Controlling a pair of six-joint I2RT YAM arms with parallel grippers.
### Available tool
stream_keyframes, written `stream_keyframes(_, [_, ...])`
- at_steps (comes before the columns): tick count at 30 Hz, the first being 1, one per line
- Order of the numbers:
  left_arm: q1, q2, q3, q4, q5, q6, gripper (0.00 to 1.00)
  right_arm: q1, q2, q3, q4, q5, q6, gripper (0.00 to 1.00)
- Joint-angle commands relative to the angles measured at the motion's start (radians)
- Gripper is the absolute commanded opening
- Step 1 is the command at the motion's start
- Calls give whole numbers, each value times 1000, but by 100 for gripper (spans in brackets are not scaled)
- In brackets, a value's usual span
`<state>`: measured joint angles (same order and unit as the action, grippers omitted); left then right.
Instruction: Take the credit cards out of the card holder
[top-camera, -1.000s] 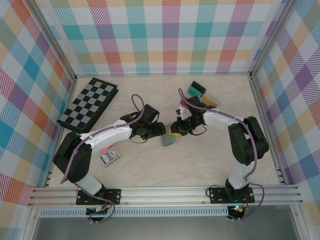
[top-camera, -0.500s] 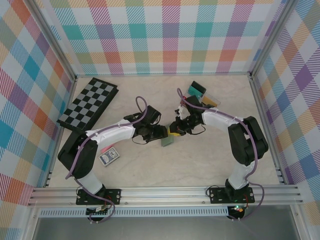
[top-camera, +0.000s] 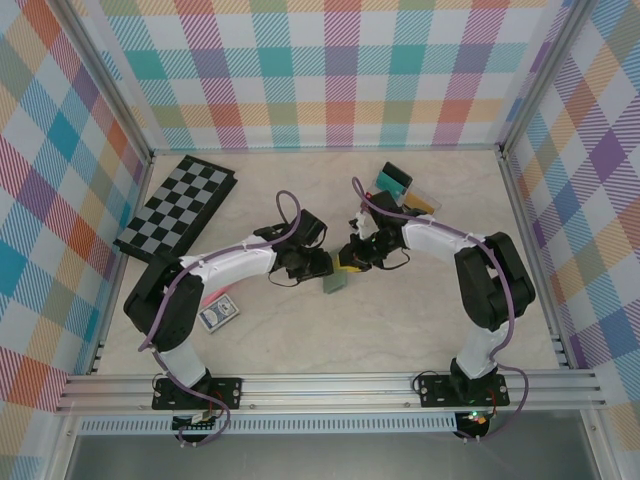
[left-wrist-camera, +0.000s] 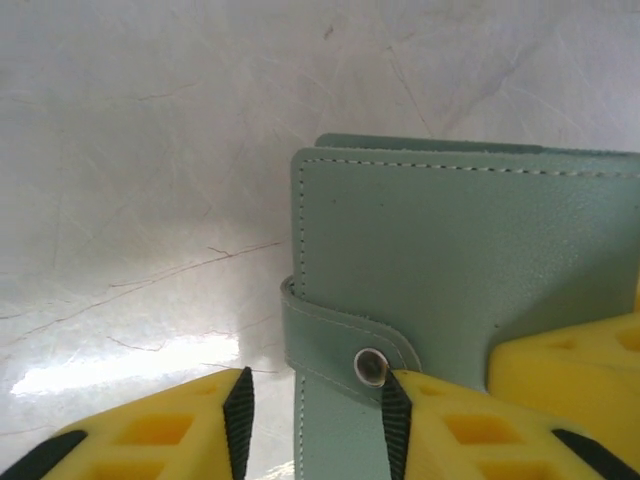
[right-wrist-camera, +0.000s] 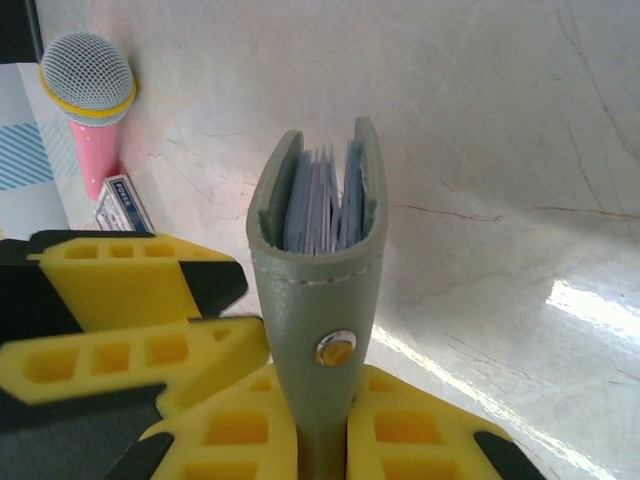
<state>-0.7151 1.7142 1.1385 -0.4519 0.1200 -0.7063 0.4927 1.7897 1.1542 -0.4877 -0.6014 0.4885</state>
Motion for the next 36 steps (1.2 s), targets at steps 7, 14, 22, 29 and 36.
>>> stream_keyframes(7, [8, 7, 8, -108, -135, 2, 32, 7, 12, 39, -62, 0, -26, 1])
stream_keyframes(14, [7, -49, -26, 84, 59, 42, 34, 9, 16, 39, -53, -13, -20, 0])
stream_keyframes(22, [6, -8, -13, 103, 127, 48, 39, 9, 14, 36, -44, -23, -15, 0])
stream_keyframes(29, [5, 23, -6, 75, 111, 37, 42, 9, 16, 40, -41, -27, -10, 0])
stream_keyframes(36, [4, 53, 9, 0, 54, 26, 37, 9, 14, 44, -42, -20, -7, 0])
